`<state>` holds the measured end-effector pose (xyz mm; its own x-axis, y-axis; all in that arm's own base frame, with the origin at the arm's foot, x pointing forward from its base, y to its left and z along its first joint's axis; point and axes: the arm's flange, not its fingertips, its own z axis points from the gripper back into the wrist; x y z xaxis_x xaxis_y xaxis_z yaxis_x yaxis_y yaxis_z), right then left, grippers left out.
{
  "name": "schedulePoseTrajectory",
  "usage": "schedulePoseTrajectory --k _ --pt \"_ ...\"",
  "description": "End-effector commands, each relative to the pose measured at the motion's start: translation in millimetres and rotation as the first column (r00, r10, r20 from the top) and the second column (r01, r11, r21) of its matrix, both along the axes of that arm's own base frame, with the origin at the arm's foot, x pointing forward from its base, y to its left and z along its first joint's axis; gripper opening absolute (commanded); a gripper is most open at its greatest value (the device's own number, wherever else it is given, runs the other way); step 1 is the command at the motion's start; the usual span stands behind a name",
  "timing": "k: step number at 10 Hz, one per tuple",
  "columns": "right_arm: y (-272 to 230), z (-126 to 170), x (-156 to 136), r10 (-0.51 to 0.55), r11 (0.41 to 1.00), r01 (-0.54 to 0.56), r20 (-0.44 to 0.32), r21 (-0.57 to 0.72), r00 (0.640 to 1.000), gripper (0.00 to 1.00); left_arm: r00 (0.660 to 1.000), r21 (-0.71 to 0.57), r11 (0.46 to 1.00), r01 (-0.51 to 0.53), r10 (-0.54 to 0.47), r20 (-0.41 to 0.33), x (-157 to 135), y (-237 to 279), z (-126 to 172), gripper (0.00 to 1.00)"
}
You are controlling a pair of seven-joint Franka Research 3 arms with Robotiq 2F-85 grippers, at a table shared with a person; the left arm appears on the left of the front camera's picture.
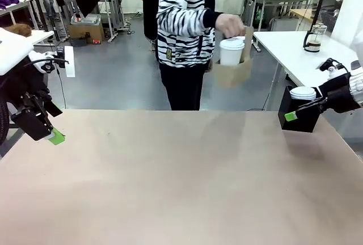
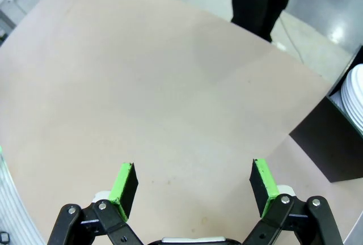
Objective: Pour a drink into a cup and package it in a carrier.
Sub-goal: Insert the held 600 ml Paper Cup into the Cup Carrier.
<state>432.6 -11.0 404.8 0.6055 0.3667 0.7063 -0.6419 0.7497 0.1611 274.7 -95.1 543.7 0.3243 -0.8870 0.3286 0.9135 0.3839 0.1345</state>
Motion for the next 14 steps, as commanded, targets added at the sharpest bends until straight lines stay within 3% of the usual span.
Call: schedulePoseTrajectory --k 1,14 --pt "-1.4 1.1 3.9 0.019 1.0 -0.019 0.007 -0.001 1.0 1.0 1.0 0.005 1.0 0.006 -0.006 -0.002 -0.1 1.0 -1.0 1.0" --pt "-1.4 1.1 3.9 0.019 1.0 -0.019 0.007 -0.001 1.0 1.0 1.0 0.005 1.0 0.006 -0.006 -0.002 -0.1 1.0 -1.0 1.0"
